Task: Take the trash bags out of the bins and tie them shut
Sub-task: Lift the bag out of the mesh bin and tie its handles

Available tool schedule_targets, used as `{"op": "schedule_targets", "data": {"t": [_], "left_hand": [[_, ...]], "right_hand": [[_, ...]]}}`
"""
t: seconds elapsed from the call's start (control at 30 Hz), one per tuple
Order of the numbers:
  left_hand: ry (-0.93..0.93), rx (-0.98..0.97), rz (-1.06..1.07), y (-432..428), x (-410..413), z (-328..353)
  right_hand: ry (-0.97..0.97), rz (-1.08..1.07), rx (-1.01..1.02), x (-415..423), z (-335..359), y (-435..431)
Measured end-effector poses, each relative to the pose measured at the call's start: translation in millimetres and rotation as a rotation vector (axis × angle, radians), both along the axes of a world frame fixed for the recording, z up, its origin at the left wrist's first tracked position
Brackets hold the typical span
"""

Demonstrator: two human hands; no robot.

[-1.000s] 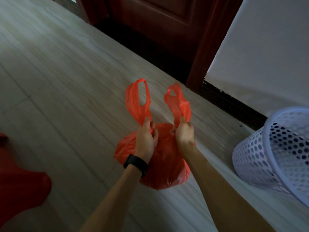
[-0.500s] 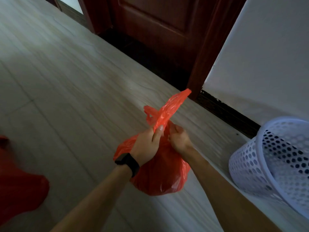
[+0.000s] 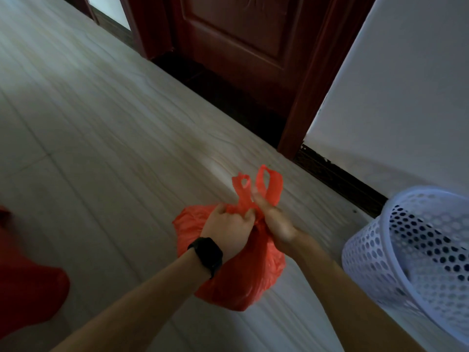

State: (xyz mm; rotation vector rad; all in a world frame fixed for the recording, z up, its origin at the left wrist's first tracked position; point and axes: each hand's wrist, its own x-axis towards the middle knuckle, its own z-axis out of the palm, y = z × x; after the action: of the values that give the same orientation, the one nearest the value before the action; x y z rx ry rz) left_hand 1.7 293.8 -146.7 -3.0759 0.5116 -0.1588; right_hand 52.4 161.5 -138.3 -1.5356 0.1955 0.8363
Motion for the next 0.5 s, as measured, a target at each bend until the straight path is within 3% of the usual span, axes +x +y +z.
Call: {"op": "schedule_targets", "data": {"t": [0.07, 0.17, 0.3, 0.4, 0.5], "left_hand": [[-0.069, 0.03, -0.043, -1.0, -4.0, -4.2], [-0.134, 0.016, -0.08, 2.1, -9.0, -2.1], [0.062, -0.292, -0.016, 16.6, -4.6, -1.0], [0.274, -0.647, 0.036, 31.4, 1.5, 4.1], [0.544, -0.819, 0.098, 41.1, 9.2, 13.6]], "right_hand": [[-0.049, -0.01, -0.213, -1.2, 0.3, 4.4], [-0.015, -0.075, -0.274, -2.8, 0.2, 10.7], [0.242, -0.327, 0.066, 1.5, -4.7, 12.9], [0.331, -0.315, 0.219, 3.8, -3.7, 3.9], [0.318, -0.217, 0.314, -1.3, -0.9, -3.0]]}}
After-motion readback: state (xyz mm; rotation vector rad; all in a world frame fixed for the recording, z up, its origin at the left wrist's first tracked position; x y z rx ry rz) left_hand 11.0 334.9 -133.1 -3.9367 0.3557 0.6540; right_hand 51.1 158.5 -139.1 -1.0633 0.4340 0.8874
